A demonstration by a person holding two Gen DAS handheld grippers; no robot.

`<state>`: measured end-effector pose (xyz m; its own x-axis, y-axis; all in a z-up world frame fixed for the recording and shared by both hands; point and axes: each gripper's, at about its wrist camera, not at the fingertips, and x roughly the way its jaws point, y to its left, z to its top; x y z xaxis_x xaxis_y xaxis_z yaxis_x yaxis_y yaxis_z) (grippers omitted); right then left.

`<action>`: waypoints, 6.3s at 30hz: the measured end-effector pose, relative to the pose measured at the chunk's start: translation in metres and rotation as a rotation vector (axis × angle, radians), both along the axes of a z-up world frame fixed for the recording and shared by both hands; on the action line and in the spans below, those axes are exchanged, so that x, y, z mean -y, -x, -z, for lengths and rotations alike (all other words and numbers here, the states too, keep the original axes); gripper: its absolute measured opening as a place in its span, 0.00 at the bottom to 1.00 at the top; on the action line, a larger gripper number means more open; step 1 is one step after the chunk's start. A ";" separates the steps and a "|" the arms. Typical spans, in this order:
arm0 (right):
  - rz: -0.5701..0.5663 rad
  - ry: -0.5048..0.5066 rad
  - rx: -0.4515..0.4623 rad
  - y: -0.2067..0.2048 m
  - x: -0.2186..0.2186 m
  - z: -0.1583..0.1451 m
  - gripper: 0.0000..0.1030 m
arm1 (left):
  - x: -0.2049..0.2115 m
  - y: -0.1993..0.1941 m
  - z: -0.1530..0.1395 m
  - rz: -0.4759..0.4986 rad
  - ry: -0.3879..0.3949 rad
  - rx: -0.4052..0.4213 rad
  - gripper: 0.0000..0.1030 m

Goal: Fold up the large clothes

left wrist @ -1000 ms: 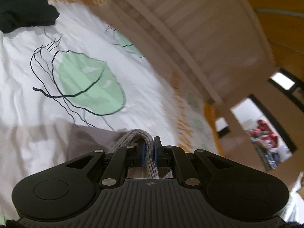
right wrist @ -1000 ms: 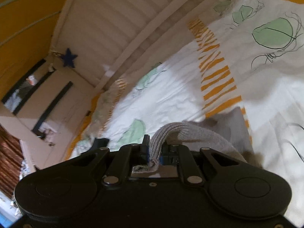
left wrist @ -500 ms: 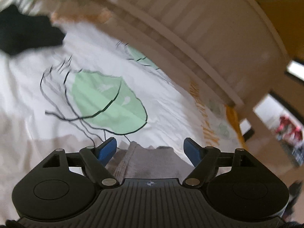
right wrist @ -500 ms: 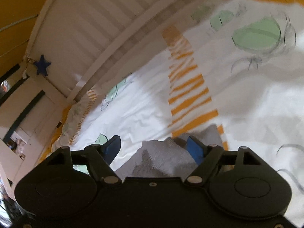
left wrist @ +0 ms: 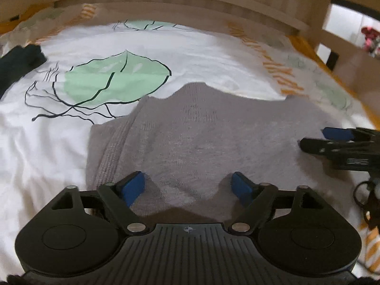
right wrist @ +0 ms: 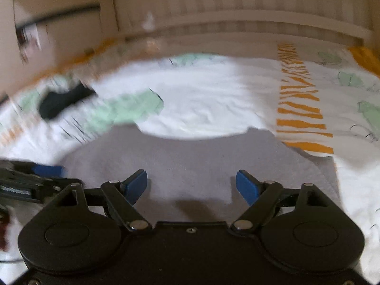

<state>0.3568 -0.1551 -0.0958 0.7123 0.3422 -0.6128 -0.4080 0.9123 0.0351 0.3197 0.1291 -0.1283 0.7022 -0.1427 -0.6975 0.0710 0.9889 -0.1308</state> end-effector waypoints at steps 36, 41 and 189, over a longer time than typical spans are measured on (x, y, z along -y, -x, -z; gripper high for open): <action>-0.070 0.159 -0.040 0.097 -0.003 0.026 0.97 | 0.018 0.068 0.003 0.030 -0.186 -0.078 0.94; -0.061 0.096 -0.054 0.095 0.004 0.024 0.99 | 0.014 0.062 0.007 -0.001 -0.145 -0.086 1.00; -0.278 -0.258 -0.135 0.089 -0.060 -0.029 0.51 | -0.093 0.051 -0.040 -0.092 0.358 0.034 0.41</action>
<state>0.2675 -0.0952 -0.0670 0.4895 0.6654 -0.5636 -0.6143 0.7218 0.3187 0.2690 0.2222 -0.0878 0.7454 -0.3086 -0.5909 -0.0055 0.8835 -0.4684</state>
